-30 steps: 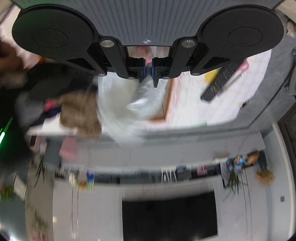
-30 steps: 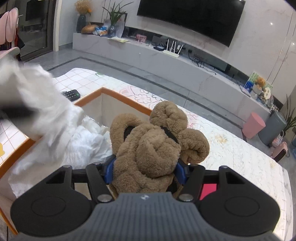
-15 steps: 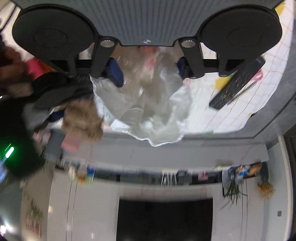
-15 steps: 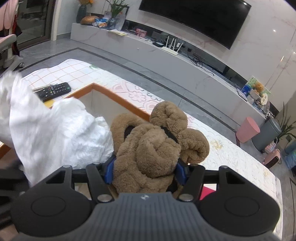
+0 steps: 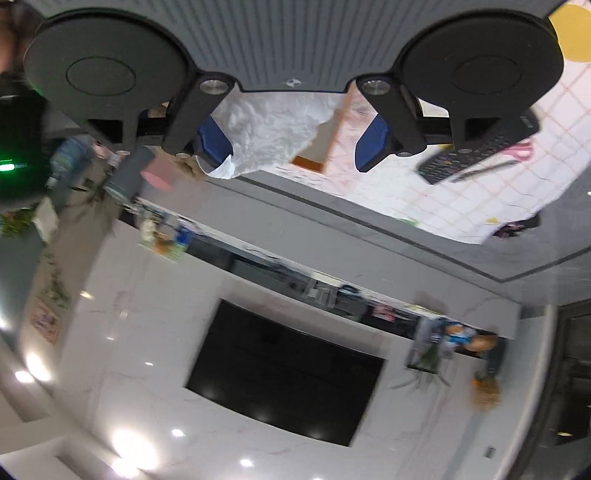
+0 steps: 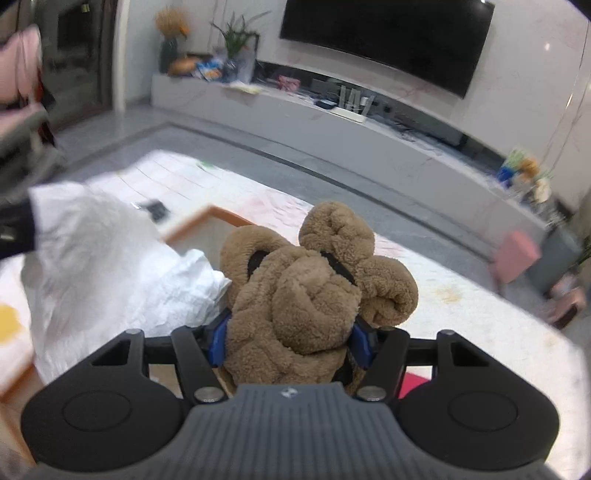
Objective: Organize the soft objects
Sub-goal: 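Lower the white towel into the orange box and open the left gripper, then lower the brown plush toy into the box and open the right gripper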
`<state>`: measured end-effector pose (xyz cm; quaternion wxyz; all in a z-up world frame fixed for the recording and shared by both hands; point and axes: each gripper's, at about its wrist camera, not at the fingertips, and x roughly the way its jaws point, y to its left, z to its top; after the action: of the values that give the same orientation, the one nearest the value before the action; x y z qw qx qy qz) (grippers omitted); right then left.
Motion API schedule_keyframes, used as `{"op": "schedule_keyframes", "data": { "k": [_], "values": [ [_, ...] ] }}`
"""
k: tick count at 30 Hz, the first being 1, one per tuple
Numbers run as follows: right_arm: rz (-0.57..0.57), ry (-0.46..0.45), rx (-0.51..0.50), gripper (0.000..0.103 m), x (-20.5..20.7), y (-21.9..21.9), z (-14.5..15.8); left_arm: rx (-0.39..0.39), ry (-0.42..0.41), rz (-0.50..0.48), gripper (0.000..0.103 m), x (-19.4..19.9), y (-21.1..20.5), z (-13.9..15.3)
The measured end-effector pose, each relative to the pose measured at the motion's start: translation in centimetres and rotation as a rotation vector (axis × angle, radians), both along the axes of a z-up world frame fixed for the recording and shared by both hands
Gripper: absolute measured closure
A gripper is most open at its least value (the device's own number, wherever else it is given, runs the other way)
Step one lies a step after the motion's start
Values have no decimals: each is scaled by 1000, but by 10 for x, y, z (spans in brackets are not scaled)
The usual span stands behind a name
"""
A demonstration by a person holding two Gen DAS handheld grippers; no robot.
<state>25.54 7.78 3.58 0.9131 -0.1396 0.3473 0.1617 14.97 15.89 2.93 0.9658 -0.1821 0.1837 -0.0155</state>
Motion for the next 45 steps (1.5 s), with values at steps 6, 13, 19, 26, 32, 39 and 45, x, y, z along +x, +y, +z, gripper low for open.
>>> {"op": "schedule_keyframes", "data": {
  "k": [6,13,19,26,32,39,45],
  "values": [
    [2,36,-82,41,10,21,-16,-21,37,-2,15,6,9,-6],
    [-61,84,-199,41,49,27,-37,21,15,-36,15,7,-2,-3],
    [-50,203,-250,41,68,29,-61,46,22,-45,15,9,-7,-5],
    [-43,196,-224,32,71,28,-71,72,12,-31,15,8,-6,-6],
    [10,162,-153,12,56,7,-57,79,-6,-57,15,6,-10,-5],
    [25,48,-14,9,30,-19,-15,77,-4,-50,15,7,-7,-6],
    [180,81,117,103,16,-6,-12,80,16,-45,15,9,-5,-8]
  ]
}}
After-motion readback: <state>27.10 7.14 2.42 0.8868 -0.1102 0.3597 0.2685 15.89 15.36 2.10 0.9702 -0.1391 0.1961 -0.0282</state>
